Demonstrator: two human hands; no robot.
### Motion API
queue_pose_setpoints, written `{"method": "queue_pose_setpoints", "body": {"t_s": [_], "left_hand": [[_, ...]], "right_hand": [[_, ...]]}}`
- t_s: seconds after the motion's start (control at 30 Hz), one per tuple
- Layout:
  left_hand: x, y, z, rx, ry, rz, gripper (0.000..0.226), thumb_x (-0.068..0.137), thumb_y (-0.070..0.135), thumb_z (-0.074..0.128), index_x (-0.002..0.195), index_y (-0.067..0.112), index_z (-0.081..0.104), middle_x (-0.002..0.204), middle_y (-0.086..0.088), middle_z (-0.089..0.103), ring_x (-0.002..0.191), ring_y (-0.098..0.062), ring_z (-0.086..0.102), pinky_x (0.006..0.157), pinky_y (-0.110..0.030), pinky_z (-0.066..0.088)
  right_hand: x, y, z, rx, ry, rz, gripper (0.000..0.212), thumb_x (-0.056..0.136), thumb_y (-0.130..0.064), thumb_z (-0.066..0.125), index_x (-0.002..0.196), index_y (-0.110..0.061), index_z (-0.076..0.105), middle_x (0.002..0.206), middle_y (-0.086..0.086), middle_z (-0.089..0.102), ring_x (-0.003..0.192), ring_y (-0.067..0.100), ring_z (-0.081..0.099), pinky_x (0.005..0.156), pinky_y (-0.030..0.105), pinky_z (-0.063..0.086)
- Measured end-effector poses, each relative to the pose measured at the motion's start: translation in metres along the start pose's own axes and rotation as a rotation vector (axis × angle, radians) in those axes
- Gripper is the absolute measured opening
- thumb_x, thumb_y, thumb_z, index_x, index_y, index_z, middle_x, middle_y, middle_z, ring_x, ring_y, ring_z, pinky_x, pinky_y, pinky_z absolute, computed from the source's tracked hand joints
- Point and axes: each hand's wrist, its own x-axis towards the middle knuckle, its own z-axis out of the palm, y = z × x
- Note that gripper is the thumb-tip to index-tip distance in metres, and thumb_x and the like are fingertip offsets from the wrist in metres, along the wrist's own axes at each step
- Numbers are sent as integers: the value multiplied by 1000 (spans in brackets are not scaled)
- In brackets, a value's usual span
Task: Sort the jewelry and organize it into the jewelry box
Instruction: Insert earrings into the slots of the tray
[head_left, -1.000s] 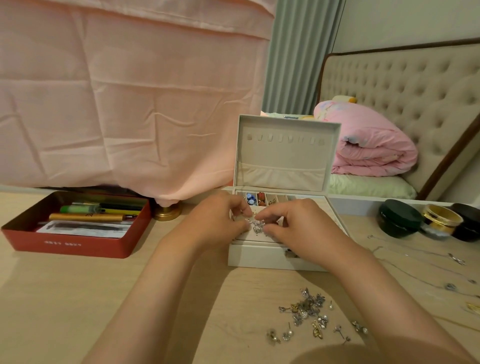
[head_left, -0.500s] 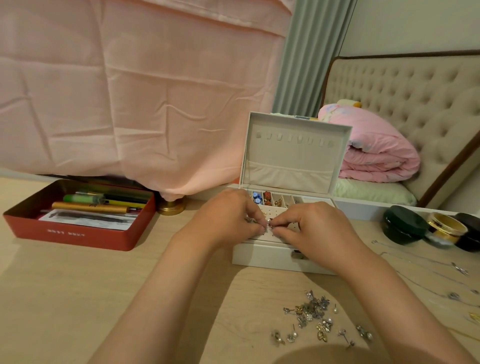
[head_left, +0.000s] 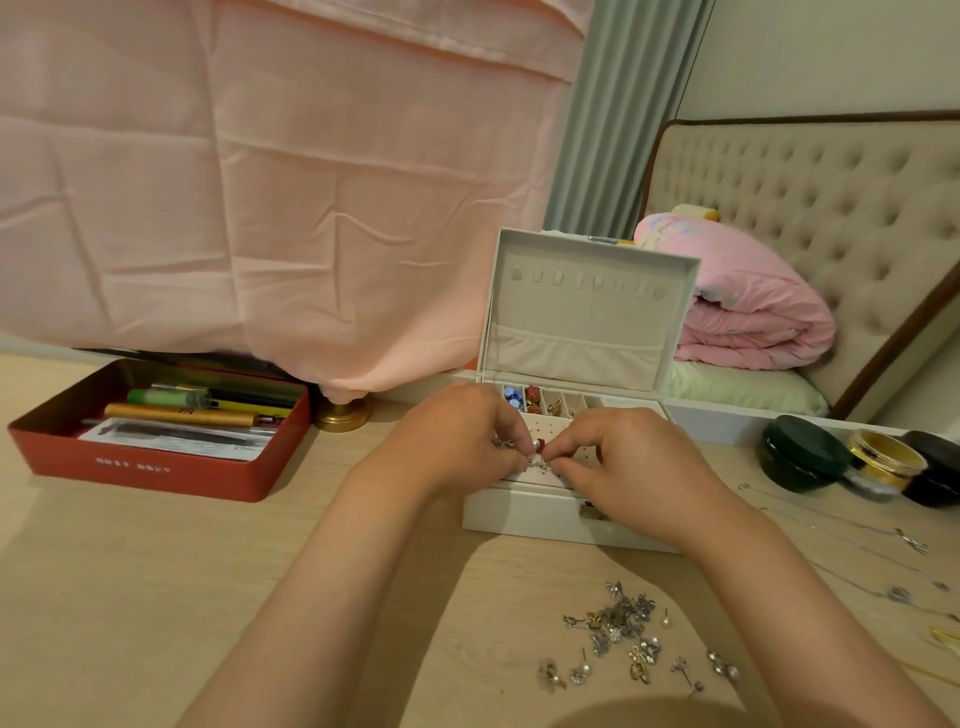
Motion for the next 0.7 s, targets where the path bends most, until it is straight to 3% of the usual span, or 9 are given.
{"method": "queue_pose_setpoints", "body": {"t_s": [0.07, 0.2, 0.3, 0.4, 0.5, 0.7], "left_hand": [[0, 1, -1, 14, 1, 1, 13, 82, 34, 74, 95, 37, 78, 90, 16, 58, 79, -1, 50, 63, -16, 36], [-6, 7, -5, 34, 53, 17, 11, 85, 37, 70, 95, 36, 75, 95, 14, 59, 91, -4, 48, 75, -26, 42], [-17, 18, -8, 15, 90, 63, 9, 86, 38, 68, 93, 34, 73, 89, 14, 59, 85, -5, 49, 73, -28, 42], [-31, 30, -8, -12, 47, 85, 4, 86, 37, 67, 87, 33, 68, 80, 16, 61, 74, -2, 53, 70, -29, 48], [-49, 40, -3, 2, -79, 64, 4, 84, 35, 67, 82, 32, 66, 70, 15, 60, 64, 0, 53, 61, -24, 42], [-86, 39, 22, -47, -377, -16, 17, 75, 45, 75, 84, 31, 70, 75, 16, 67, 67, -1, 60, 60, -15, 45]], "right_hand": [[-1, 1, -1, 23, -22, 0, 12, 92, -37, 67, 96, -42, 76, 96, -22, 64, 86, 0, 56, 77, 28, 47], [-6, 9, -17, 152, 83, -8, 12, 91, -30, 69, 93, -39, 76, 93, -22, 66, 76, -14, 53, 66, 17, 36], [-21, 12, -32, 197, 62, -27, 12, 89, -29, 72, 92, -40, 76, 90, -24, 67, 74, -17, 53, 64, 13, 34], [-40, 10, -33, 213, -108, -37, 10, 85, -33, 77, 91, -40, 77, 82, -31, 66, 71, -14, 56, 63, 11, 38], [-55, 3, -28, 197, -311, -71, 15, 80, -33, 82, 93, -40, 78, 82, -26, 70, 68, -9, 59, 63, 12, 44], [-74, -9, -13, 71, -587, -101, 28, 70, -33, 88, 95, -39, 76, 86, -23, 71, 71, -9, 63, 60, 13, 43]]}}
